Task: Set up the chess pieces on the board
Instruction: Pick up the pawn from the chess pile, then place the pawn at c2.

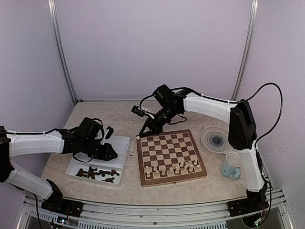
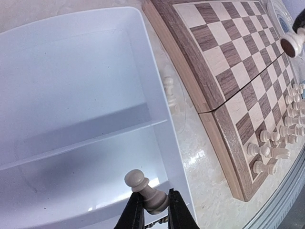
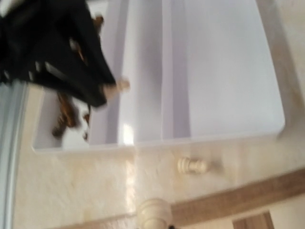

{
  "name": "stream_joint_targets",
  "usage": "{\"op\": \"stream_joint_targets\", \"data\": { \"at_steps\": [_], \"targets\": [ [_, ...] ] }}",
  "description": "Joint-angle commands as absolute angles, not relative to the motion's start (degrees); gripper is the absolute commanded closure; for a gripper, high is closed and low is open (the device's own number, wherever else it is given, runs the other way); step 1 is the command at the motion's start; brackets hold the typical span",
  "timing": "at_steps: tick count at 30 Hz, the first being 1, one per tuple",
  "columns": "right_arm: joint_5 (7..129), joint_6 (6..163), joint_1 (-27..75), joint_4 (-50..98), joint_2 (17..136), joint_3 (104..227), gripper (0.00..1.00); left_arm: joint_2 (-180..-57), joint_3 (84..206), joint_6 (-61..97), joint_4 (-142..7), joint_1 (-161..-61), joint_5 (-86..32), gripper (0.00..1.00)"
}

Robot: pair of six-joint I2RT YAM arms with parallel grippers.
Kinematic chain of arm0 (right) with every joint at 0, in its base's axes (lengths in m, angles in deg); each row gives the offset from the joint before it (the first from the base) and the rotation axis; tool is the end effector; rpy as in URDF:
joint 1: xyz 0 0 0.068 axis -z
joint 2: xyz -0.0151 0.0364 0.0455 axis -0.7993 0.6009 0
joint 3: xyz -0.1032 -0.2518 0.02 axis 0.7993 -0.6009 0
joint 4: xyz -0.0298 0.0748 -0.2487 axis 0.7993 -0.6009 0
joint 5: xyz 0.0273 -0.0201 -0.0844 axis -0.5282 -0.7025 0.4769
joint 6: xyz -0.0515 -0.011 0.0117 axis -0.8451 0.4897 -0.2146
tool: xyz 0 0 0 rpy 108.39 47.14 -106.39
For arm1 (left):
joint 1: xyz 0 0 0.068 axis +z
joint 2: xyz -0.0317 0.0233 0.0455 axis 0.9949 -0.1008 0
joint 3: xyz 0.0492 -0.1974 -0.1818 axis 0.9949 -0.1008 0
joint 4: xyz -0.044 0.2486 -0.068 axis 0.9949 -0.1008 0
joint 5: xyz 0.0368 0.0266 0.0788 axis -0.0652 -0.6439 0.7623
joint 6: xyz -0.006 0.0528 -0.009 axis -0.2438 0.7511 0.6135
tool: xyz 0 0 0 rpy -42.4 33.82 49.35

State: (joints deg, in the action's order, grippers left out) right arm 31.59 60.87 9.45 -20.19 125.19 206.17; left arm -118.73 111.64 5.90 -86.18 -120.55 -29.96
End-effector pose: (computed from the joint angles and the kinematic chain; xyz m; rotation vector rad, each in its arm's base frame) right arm 0.3401 0.3584 0.2354 -1.5349 2.0351 1.1712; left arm 0.1979 -0.1544 0.1844 0.3624 2.5776 -0.6635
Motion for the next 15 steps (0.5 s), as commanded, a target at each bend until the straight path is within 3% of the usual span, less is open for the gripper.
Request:
{"op": "stream_joint_targets", "data": {
  "at_steps": [1, 15],
  "targets": [
    [40.50, 51.97, 8.86, -27.23, 120.47, 204.96, 1.00, -119.88, 112.23, 5.12, -87.60, -119.11, -28.09, 0.89],
    [63.91, 37.36, 0.87, -32.27, 115.82, 196.70, 1.00, -123.24, 112.75, 5.41, -88.18, -117.45, -27.74, 0.89]
  ]
}}
